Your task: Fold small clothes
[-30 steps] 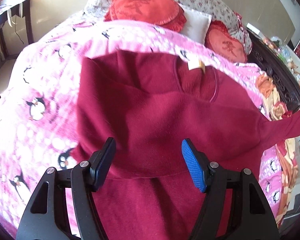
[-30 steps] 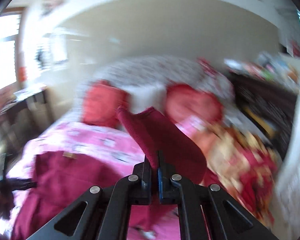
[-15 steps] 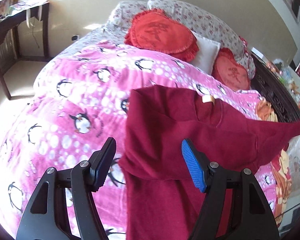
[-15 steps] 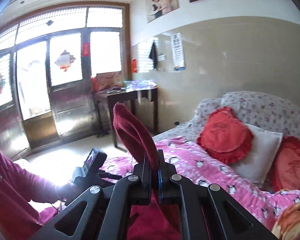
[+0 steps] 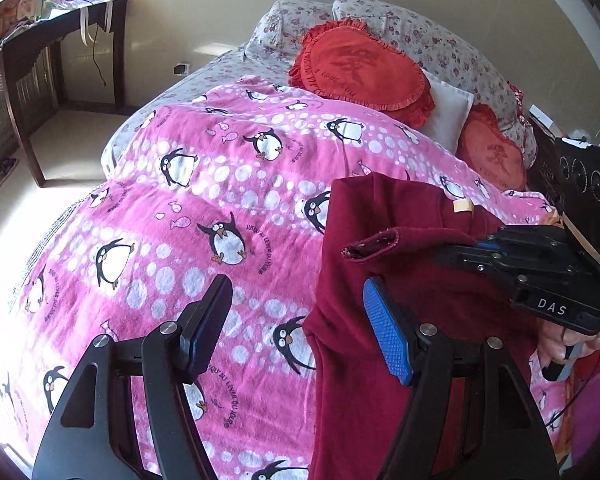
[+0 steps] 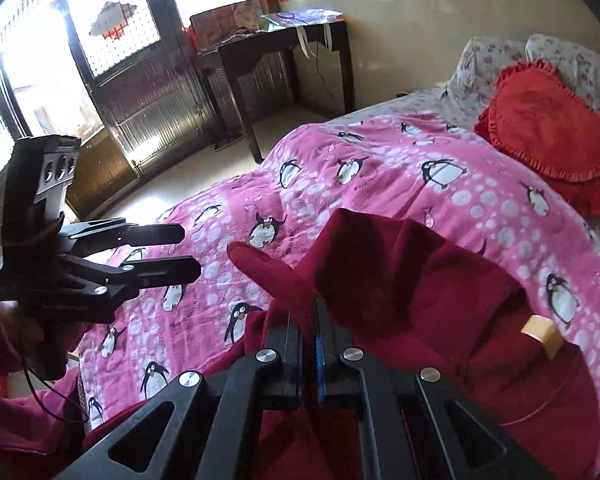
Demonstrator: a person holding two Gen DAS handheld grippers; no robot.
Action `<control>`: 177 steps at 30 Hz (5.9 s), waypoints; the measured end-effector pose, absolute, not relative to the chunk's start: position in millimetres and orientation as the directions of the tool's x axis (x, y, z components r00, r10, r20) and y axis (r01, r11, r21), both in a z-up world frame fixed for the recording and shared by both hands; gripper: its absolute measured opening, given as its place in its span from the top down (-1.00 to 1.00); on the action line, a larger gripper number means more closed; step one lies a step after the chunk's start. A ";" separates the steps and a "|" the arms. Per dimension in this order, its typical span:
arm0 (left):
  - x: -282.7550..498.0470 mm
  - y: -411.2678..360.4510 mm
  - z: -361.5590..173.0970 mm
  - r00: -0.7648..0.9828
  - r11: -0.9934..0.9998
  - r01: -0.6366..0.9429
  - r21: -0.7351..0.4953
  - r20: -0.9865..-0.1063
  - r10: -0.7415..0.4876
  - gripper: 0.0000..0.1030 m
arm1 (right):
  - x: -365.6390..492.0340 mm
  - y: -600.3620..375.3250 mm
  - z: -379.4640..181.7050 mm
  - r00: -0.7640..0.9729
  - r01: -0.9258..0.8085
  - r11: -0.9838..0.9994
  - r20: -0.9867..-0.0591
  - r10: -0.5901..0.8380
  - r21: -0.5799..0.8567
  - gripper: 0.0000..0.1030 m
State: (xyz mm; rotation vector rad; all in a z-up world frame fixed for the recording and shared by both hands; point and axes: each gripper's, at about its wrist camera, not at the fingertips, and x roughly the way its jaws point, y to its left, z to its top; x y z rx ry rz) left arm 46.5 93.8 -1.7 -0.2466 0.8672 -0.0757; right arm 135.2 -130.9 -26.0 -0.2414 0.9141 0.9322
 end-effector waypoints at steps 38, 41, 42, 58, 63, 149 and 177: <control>198.4 17.4 -39.6 0.574 0.974 0.076 -0.215 -0.789 -0.219 0.16 | 99.3 -218.9 -102.7 0.617 -0.476 0.864 -0.763 0.193 -0.166 0.80; 180.0 24.9 -25.4 0.606 0.963 0.080 -0.256 -0.755 -0.251 0.39 | 93.0 -229.5 -80.9 0.609 -0.480 0.873 -0.749 0.263 -0.084 0.86; 171.0 28.4 -18.3 0.623 0.961 0.086 -0.264 -0.738 -0.259 0.39 | 88.1 -231.2 -72.1 0.607 -0.489 0.870 -0.740 0.289 -0.061 0.87; 99.8 36.7 -12.6 0.646 0.957 0.058 -0.285 -0.720 -0.254 0.39 | 43.2 -244.2 -81.7 0.509 -0.514 0.857 -0.797 0.326 0.022 0.30; 97.7 13.0 -19.0 0.638 0.975 0.106 -0.193 -0.739 -0.216 0.35 | 30.0 -290.6 -46.6 0.612 -0.391 0.918 -0.724 0.318 0.074 0.09; -68.5 20.4 -41.8 0.473 0.971 0.142 -0.194 -0.848 -0.239 -0.08 | -100.6 -348.8 -69.3 0.504 -0.031 0.984 -0.848 0.167 0.175 0.08; -151.3 42.3 -73.6 0.347 0.977 0.111 -0.184 -0.914 -0.212 -0.08 | -186.7 -362.7 -100.9 0.424 0.012 0.958 -0.869 0.254 0.286 -0.10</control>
